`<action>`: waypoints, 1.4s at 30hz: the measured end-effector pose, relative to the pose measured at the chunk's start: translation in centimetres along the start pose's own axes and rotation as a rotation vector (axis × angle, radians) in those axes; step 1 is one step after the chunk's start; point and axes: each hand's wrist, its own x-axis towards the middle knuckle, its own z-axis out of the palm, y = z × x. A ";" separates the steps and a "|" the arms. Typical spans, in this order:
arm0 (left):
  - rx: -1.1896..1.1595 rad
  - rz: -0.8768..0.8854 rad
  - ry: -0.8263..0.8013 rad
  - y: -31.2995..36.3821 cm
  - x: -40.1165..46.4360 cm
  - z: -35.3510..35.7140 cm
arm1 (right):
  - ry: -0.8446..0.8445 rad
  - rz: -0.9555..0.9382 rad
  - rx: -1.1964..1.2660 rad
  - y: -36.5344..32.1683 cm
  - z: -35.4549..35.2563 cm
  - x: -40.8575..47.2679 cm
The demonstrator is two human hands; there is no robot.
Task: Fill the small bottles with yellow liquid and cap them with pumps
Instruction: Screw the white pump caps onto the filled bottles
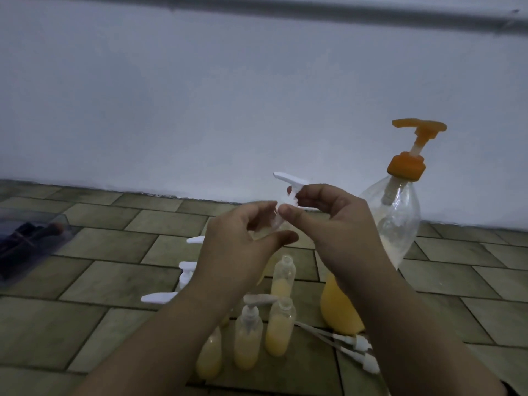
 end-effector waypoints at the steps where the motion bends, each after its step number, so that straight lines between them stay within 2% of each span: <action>1: 0.008 0.002 0.005 0.0 0.2 0.0 | 0.013 -0.010 0.004 0.0 0.0 0.0; 3: 0.022 0.012 0.014 0.0 0.3 0.2 | 0.049 -0.035 -0.038 0.0 0.1 0.1; 7: -0.002 -0.046 -0.008 -0.5 0.9 0.3 | -0.036 -0.029 -0.225 -0.3 -1.2 -0.1; 10: 0.009 -0.170 -0.082 -1.3 1.8 0.1 | 0.096 -0.158 -0.300 -0.9 -2.9 -1.6; 15: 0.192 -0.216 -0.230 -2.7 2.6 0.7 | 0.243 -0.305 -0.298 -0.6 -5.7 -5.6; 20: 0.414 -0.258 -0.355 -3.8 2.7 1.3 | 0.308 -0.155 -0.321 3.6 -8.2 -8.2; 24: 0.434 -0.297 -0.384 -3.7 2.7 1.5 | 0.321 0.027 -0.446 8.1 -9.2 -9.6; 28: 0.457 -0.333 -0.404 -3.7 3.1 1.6 | 0.246 0.144 -0.509 10.6 -9.2 -10.7; 37: 0.414 -0.390 -0.638 -2.5 4.1 1.4 | 0.272 0.083 -0.439 11.2 -8.7 -10.8; 42: 0.555 -0.436 -0.750 -2.1 4.6 1.9 | 0.254 0.035 -0.427 11.7 -8.8 -10.4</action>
